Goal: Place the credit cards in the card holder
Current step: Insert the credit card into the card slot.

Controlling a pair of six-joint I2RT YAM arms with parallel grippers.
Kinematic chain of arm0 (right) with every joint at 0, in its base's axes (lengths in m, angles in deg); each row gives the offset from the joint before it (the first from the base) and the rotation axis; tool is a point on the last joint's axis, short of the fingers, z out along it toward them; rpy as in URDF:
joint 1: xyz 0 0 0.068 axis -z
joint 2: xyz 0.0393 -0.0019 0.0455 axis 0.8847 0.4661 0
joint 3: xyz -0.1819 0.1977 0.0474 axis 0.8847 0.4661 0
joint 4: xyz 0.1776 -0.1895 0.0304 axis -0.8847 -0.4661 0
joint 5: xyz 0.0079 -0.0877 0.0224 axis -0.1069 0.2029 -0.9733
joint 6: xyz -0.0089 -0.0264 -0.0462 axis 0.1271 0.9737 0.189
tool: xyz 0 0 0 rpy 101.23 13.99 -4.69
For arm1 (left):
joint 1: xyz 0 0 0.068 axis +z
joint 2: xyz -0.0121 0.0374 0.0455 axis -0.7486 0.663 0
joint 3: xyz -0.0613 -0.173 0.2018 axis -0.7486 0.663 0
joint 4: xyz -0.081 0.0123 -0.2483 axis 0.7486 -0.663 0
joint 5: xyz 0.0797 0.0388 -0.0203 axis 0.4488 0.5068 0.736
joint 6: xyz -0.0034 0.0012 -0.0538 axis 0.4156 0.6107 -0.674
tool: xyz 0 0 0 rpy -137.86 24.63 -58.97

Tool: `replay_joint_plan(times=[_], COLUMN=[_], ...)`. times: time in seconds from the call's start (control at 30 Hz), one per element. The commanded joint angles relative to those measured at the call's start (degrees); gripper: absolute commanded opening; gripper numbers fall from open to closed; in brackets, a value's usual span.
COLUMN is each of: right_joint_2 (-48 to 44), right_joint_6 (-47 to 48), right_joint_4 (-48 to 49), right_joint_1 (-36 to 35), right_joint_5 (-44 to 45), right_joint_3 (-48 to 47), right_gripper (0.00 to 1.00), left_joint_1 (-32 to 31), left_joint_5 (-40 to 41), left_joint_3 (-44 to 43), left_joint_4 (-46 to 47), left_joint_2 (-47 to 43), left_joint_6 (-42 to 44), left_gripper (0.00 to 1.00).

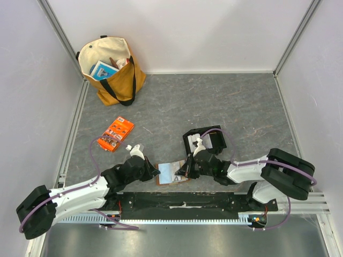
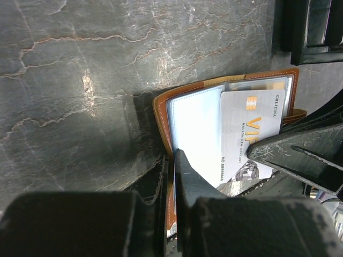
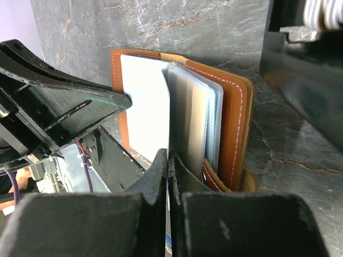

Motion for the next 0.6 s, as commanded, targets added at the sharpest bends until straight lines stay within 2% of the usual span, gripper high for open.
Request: replay_joint_plan(times=[0.0, 0.4, 0.57], right_joint_2=[0.8, 9.3, 3.2], right_joint_6=[1.7, -0.4, -2.1], right_joint_4=[-7.8, -0.5, -6.8], right_joint_1=[-0.2, -0.2, -0.3], right_joint_5=[-3.2, -6.8, -2.2], right_joint_3=[0.7, -0.8, 1.1], right_gripper=[0.0, 0.0, 0.0], left_joint_1=[1.4, 1.6, 1.7], left_joint_5=[1.8, -0.6, 0.4], left_joint_3=[1.3, 1.8, 1.5], left_joint_4=[-1.6, 2.3, 0.0], left_joint_2=[1.3, 1.7, 0.4], left_joint_6=[-0.5, -1.0, -1.5], left_gripper=[0.02, 0.02, 0.02])
